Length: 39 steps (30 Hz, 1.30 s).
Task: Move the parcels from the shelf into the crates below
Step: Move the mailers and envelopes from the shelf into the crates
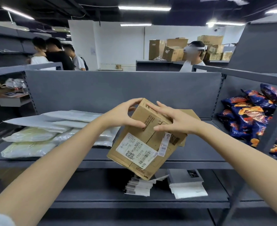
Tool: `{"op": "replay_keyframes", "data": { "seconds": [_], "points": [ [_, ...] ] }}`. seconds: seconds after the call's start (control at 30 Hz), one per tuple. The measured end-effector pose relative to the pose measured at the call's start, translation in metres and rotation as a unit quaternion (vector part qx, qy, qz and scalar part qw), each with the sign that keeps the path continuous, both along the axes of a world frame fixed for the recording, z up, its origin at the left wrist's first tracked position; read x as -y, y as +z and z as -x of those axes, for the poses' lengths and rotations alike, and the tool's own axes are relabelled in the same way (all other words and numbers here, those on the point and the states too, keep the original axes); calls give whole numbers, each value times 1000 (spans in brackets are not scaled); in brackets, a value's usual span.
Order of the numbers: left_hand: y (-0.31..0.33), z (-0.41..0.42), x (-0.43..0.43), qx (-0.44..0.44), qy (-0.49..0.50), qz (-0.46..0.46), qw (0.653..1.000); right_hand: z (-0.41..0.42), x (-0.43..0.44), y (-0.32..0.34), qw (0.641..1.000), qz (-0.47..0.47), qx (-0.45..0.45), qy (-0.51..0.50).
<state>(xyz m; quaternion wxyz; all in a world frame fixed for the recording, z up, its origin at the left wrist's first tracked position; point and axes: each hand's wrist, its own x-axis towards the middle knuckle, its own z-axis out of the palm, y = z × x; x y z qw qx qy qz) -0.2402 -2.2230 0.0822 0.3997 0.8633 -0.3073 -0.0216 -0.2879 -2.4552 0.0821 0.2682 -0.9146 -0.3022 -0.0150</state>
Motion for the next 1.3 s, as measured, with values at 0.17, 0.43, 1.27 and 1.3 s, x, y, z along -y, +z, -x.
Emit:
{"op": "replay_keyframes", "data": {
  "seconds": [0.17, 0.43, 1.27, 1.3],
  "points": [
    [-1, 8, 4, -16, 21, 46, 999, 0, -2, -6, 996, -81, 10, -48],
    [-4, 18, 5, 14, 29, 3, 999, 8, -3, -5, 990, -135, -45, -16],
    [-17, 26, -19, -32, 46, -58, 997, 8, -22, -3, 994, 30, 91, -51],
    [-20, 26, -22, -27, 68, -18, 997, 7, -20, -4, 987, 19, 138, -80]
  ]
}}
